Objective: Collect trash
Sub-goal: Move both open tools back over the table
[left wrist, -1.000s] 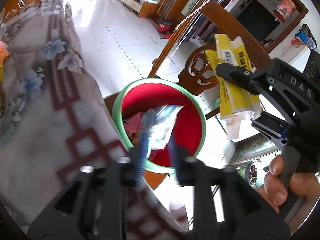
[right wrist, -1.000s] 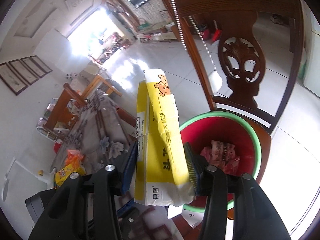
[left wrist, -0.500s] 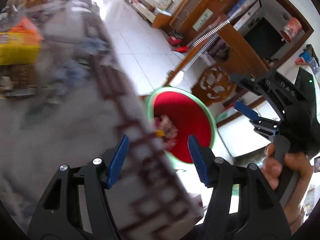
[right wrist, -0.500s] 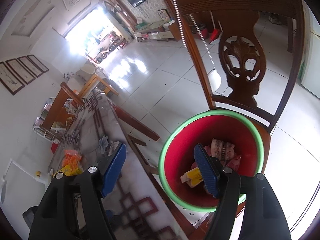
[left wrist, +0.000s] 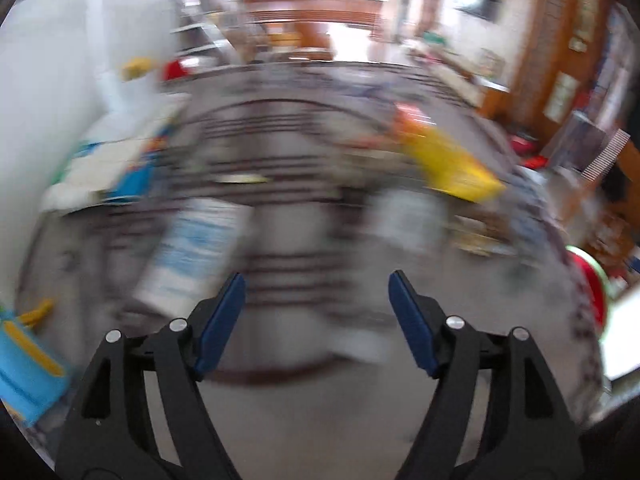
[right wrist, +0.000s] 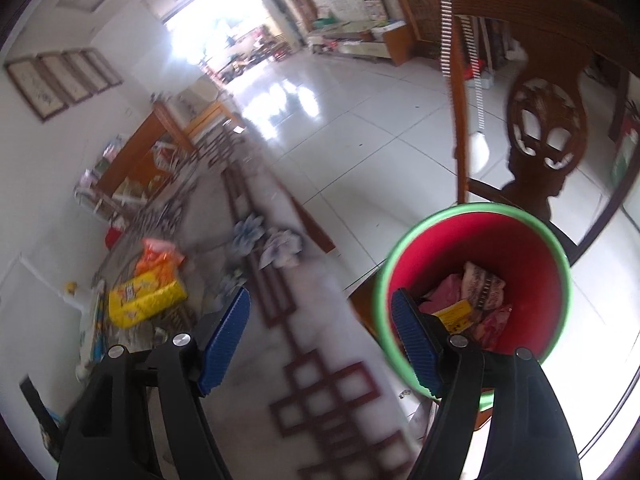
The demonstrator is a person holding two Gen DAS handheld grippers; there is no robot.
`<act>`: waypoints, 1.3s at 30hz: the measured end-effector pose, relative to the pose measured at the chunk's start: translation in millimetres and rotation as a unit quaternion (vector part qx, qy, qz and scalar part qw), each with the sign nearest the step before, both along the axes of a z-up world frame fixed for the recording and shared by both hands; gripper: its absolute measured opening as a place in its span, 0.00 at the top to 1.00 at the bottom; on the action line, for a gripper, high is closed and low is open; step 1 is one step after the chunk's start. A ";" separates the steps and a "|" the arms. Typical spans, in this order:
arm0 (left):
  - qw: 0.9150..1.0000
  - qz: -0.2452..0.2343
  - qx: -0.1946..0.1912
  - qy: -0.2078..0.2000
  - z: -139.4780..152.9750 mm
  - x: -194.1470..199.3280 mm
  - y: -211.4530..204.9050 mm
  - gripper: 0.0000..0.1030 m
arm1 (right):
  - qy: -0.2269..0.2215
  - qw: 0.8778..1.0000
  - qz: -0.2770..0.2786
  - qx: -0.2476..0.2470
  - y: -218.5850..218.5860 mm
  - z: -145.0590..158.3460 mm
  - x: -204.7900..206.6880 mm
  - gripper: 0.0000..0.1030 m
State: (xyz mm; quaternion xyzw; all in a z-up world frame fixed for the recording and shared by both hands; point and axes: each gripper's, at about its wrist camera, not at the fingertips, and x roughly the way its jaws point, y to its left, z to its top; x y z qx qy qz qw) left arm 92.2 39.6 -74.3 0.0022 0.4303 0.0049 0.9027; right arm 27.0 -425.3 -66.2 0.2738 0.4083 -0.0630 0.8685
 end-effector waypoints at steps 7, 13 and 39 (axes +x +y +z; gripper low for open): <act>0.995 0.076 -0.047 0.038 -26.5 34.3 72.1 0.31 | 0.015 0.997 0.072 -0.034 72.8 -1.7 27.2 0.32; 0.996 0.071 -0.021 0.049 -37.9 47.4 72.8 0.27 | 0.026 0.990 0.129 -0.041 123.6 -8.2 40.2 0.32; 0.979 0.067 -0.191 0.024 -23.2 -58.9 56.6 0.48 | 0.029 0.980 0.190 -0.044 175.8 -13.0 37.4 0.32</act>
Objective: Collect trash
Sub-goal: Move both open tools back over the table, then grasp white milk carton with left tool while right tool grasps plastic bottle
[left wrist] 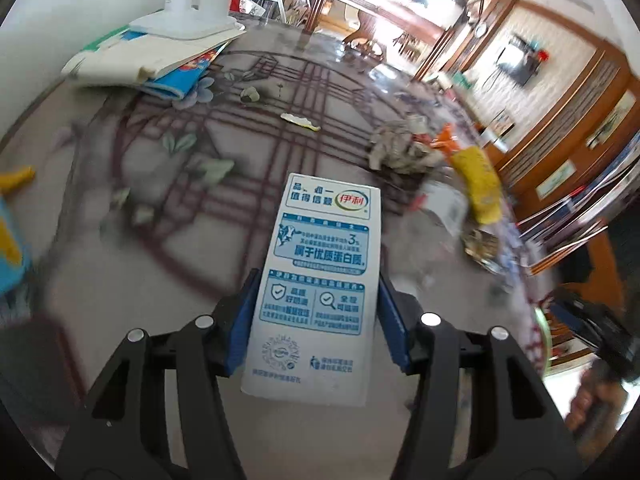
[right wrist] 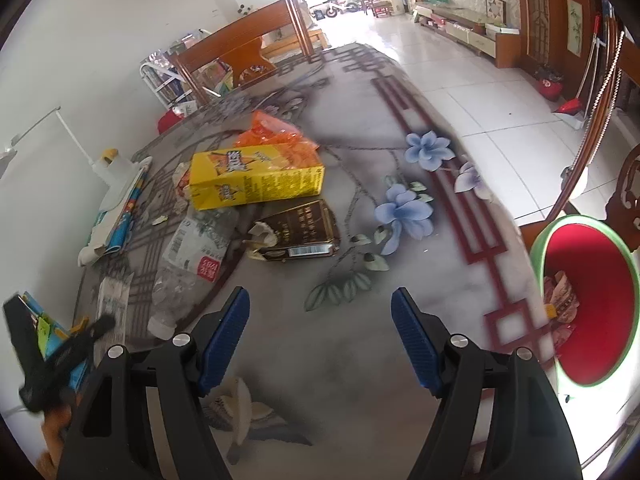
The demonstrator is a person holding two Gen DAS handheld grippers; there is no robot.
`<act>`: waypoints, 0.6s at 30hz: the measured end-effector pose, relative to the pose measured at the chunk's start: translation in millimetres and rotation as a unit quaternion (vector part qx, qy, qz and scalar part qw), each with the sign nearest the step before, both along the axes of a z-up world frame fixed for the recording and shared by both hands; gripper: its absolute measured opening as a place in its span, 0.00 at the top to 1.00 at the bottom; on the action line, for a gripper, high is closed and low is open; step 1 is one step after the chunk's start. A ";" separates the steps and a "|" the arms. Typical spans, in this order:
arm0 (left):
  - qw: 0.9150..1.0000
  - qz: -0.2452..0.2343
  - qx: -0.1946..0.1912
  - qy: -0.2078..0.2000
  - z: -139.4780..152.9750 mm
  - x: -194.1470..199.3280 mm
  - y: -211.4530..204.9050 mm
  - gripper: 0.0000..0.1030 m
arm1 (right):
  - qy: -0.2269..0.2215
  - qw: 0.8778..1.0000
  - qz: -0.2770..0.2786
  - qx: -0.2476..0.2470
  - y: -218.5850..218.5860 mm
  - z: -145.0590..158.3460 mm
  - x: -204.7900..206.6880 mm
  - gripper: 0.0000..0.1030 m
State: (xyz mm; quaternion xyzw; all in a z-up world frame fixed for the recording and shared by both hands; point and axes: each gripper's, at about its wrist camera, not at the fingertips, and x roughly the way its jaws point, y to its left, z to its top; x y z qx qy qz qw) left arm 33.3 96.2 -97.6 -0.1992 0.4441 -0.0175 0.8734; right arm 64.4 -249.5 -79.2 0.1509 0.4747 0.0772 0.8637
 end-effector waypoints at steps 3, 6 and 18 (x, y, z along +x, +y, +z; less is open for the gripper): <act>1.000 -0.003 -0.015 -0.009 3.3 -15.5 -1.0 0.48 | 0.005 1.000 0.010 0.002 9.3 -3.8 0.2 0.32; 1.000 -0.013 -0.010 -0.014 6.6 -10.5 -4.3 0.48 | 0.007 1.000 0.024 -0.003 23.3 -8.2 -0.7 0.32; 0.998 -0.031 -0.030 -0.039 17.5 -7.1 -5.4 0.48 | 0.026 0.998 0.050 -0.012 90.4 -15.4 32.1 0.32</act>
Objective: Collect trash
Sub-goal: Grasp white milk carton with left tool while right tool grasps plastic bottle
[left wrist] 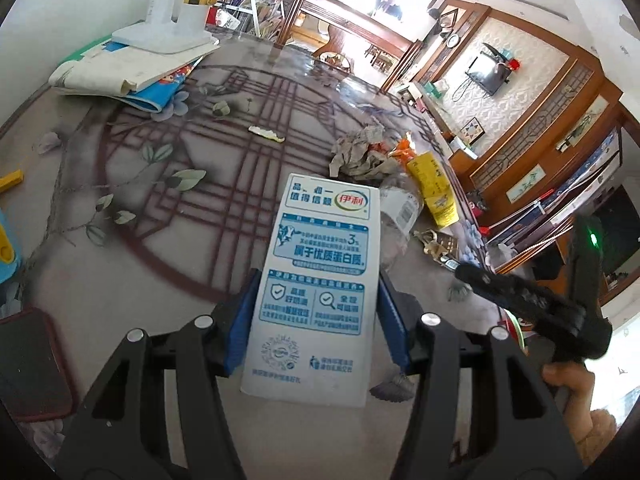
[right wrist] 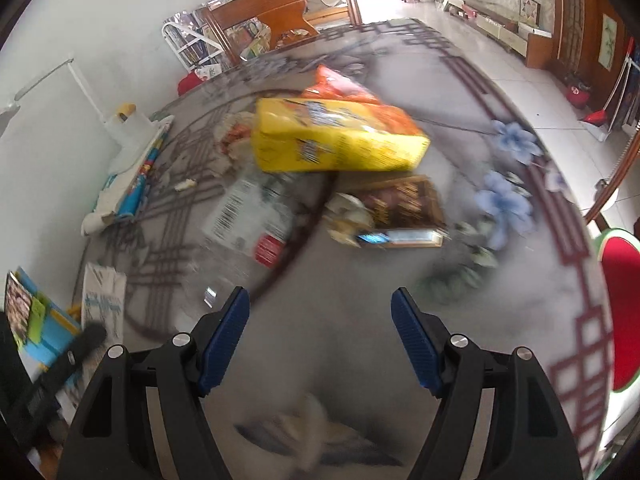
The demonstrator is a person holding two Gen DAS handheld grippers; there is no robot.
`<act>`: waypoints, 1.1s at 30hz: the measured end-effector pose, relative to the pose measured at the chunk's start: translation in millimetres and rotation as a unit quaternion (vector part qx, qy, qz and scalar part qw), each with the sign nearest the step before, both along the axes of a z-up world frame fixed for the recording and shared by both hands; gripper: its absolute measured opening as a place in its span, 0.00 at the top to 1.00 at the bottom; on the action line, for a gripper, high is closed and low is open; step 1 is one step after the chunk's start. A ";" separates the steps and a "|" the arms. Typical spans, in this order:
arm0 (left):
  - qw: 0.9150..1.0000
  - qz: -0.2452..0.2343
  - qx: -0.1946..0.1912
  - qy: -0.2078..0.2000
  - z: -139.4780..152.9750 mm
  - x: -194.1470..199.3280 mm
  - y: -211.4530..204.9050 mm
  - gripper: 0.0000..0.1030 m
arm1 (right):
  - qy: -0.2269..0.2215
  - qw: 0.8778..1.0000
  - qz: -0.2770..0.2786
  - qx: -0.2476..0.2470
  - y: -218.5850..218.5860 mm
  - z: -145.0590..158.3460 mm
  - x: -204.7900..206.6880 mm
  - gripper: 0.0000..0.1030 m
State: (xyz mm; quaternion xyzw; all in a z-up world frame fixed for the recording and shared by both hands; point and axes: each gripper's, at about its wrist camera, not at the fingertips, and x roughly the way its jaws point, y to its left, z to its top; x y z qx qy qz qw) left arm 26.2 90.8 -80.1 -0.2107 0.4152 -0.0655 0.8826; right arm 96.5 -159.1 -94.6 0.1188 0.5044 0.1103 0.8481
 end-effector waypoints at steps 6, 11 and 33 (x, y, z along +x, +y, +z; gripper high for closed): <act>1.000 0.005 -0.025 -0.009 3.5 -0.1 7.6 0.48 | 0.022 1.000 0.001 0.008 46.2 -2.2 33.8 0.28; 0.999 0.009 -0.044 -0.017 6.9 -2.1 12.0 0.48 | 0.035 0.999 -0.015 -0.012 69.1 -11.7 56.0 0.26; 0.998 0.024 -0.059 0.004 -1.6 1.3 16.4 0.48 | 0.032 0.986 0.122 -0.107 90.3 -29.2 22.2 0.40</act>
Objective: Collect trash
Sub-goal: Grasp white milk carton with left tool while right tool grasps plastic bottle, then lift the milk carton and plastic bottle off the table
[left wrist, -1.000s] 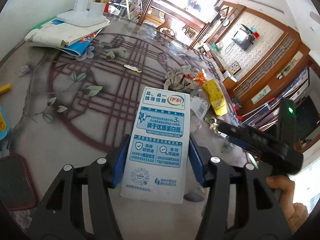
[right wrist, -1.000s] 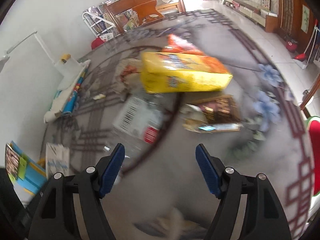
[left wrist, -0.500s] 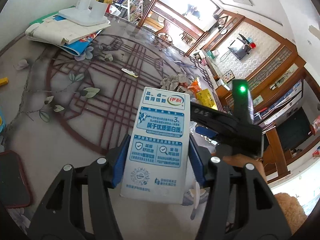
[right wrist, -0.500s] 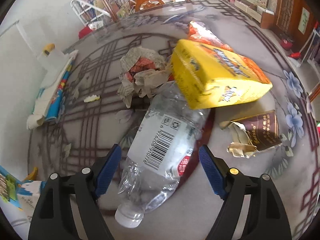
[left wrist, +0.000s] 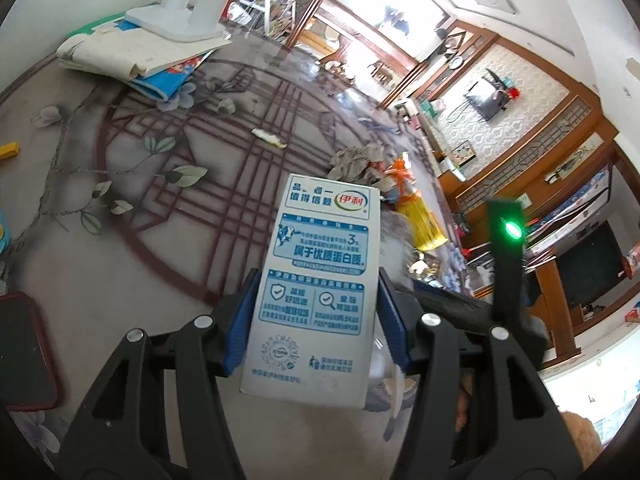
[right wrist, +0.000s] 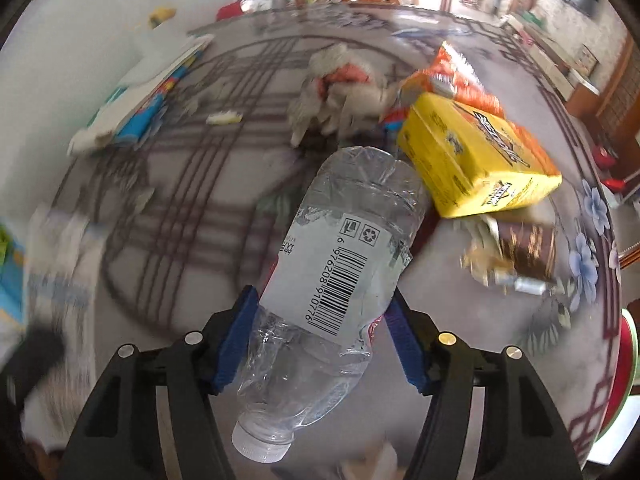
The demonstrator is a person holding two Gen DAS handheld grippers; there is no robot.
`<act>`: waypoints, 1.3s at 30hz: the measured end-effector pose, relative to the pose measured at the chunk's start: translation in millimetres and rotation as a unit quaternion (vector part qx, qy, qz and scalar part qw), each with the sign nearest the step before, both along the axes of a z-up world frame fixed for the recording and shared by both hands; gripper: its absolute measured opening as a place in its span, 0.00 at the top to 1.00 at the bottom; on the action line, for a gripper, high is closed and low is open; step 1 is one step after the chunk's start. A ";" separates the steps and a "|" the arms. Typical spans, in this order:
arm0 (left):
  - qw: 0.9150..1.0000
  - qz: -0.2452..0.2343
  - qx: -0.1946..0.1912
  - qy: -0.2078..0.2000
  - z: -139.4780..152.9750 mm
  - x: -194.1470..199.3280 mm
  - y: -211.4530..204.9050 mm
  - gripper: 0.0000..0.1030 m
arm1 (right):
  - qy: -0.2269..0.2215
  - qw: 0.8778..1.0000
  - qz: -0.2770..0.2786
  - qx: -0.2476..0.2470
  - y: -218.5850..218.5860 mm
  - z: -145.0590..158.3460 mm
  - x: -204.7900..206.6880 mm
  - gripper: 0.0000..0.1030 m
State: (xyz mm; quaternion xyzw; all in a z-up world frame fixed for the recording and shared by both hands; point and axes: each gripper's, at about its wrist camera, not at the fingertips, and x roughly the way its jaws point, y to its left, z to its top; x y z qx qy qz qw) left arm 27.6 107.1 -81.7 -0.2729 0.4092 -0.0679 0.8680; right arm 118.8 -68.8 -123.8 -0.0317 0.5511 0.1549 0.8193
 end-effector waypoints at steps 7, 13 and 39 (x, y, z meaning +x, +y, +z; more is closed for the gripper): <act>0.999 -0.009 -0.011 0.046 -23.8 8.9 -6.8 0.48 | 0.008 0.999 0.030 -0.013 -20.2 -0.3 -41.4 0.40; 0.997 -0.012 -0.006 0.081 -44.5 14.6 -14.2 0.48 | 0.008 0.999 0.030 -0.015 -32.1 0.1 -54.6 0.40; 0.989 -0.035 0.112 0.085 -50.5 21.9 -45.7 0.33 | 0.025 0.997 -0.010 0.078 -74.7 -5.7 -72.0 0.29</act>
